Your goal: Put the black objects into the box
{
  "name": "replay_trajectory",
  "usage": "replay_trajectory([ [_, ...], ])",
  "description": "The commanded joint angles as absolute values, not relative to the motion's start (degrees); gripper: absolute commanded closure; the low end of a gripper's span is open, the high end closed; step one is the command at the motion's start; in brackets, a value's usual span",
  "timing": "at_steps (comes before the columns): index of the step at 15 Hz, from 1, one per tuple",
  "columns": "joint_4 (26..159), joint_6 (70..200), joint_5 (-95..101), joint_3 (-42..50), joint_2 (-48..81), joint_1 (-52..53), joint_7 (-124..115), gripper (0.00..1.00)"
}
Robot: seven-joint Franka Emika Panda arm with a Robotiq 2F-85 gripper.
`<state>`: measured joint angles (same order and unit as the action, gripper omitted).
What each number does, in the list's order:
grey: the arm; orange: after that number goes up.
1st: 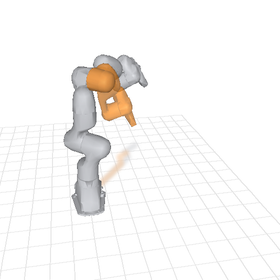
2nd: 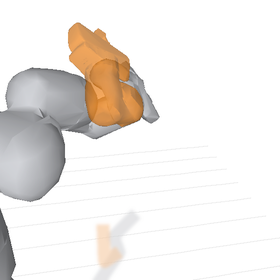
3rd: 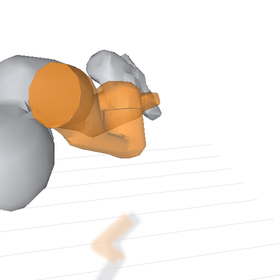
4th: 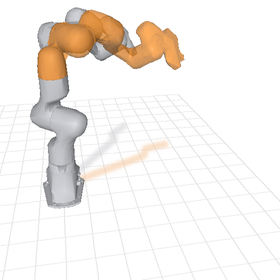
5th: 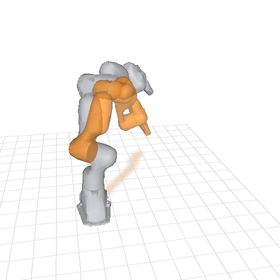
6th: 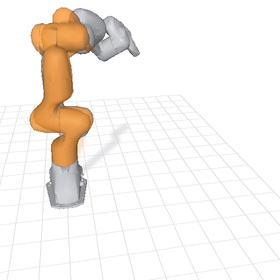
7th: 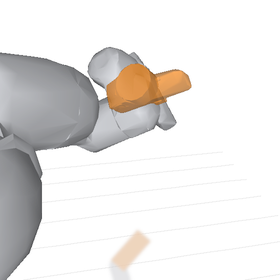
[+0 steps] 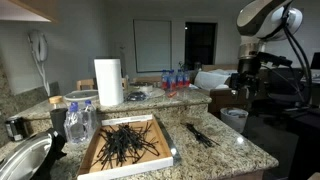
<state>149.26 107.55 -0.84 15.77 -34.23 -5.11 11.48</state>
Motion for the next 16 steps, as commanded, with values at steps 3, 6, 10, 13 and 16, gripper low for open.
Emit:
replay_trajectory([
  [3, 149.2, 107.5, -1.5, 14.6, -34.0, -6.4, 12.1, 0.00],
  [6, 149.2, 107.5, -1.5, 14.6, -34.0, -6.4, 12.1, 0.00],
  [10, 149.2, 107.5, -1.5, 14.6, -34.0, -6.4, 12.1, 0.00],
  [13, 149.2, 107.5, -1.5, 14.6, -34.0, -6.4, 12.1, 0.00],
  [16, 148.4, 108.8, -1.6, 13.1, -32.9, -5.5, 11.1, 0.00],
])
